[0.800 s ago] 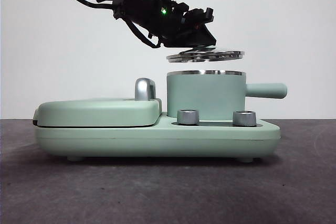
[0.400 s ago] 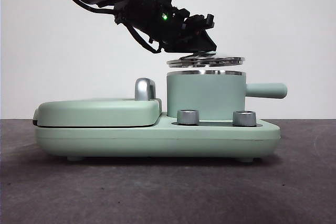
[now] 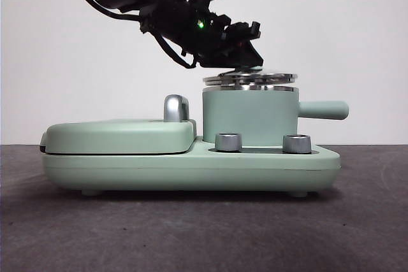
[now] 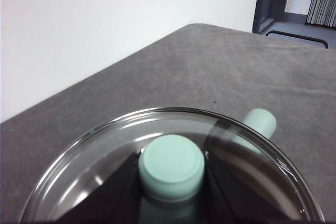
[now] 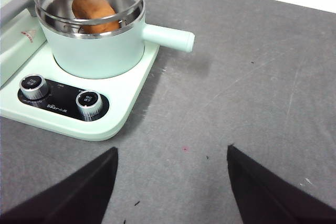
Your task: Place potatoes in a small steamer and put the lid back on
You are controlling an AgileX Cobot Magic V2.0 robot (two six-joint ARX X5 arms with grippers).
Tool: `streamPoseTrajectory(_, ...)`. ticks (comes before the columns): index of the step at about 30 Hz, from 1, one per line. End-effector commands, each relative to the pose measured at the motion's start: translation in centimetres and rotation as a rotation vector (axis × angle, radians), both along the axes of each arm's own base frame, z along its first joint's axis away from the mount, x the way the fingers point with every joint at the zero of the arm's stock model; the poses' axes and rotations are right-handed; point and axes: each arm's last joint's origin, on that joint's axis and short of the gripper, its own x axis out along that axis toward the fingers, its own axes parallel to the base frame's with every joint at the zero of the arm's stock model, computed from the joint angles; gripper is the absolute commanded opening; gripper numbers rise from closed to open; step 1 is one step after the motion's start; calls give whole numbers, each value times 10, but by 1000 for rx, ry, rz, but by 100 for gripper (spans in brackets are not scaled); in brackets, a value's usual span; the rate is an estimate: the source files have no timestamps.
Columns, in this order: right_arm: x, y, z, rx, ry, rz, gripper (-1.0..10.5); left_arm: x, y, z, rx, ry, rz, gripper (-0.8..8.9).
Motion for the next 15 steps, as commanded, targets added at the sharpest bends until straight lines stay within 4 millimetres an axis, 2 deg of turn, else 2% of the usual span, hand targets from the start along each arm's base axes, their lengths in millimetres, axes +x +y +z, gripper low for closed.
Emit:
streamPoseTrajectory(1,0,0,2,11,-7,-5,322,2,-9,6,-32,-32,-16,12)
streamPoseTrajectory(15,-1,0,0,3,18,-5,322,1,-8,-1,16,18,-18,12)
